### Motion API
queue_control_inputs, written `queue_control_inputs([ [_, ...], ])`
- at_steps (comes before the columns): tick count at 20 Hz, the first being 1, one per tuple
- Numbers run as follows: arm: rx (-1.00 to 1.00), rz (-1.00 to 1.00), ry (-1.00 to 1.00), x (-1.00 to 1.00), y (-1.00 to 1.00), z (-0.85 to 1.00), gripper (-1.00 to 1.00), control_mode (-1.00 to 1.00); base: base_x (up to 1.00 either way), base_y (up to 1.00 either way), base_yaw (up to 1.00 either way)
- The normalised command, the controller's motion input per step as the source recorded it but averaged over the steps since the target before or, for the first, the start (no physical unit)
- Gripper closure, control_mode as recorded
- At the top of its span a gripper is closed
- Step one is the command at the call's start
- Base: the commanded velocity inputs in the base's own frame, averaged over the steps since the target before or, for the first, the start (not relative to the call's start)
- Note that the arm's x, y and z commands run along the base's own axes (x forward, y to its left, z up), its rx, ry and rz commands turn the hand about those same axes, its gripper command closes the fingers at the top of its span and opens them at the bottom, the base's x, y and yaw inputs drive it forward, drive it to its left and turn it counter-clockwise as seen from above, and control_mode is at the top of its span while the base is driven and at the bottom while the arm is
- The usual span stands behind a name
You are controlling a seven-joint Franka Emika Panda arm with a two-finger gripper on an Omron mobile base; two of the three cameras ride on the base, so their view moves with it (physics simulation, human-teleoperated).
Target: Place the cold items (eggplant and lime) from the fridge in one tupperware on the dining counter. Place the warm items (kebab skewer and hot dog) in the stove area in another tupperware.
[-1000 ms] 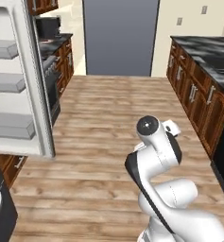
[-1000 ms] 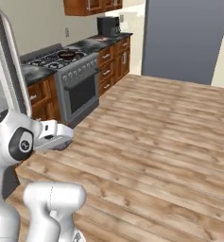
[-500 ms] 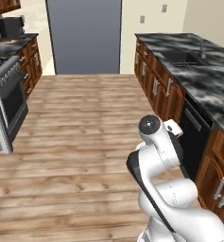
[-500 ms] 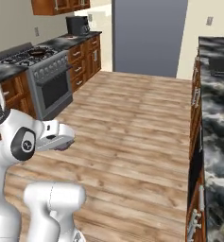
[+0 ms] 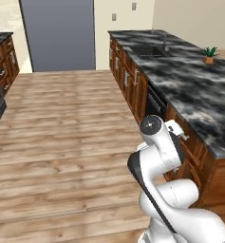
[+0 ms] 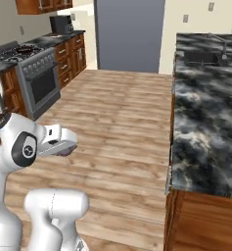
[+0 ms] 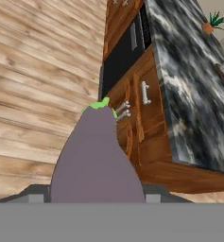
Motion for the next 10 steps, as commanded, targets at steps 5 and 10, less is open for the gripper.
queue_control_inputs([
  [5,0.00,0.00,0.00,0.00,0.00,0.00,1.00,1.00,-0.83,-0.37,-0.22],
  [10,0.00,0.00,0.00,0.00,0.00,0.00,1.00,1.00,-0.04,-0.74,-0.16],
])
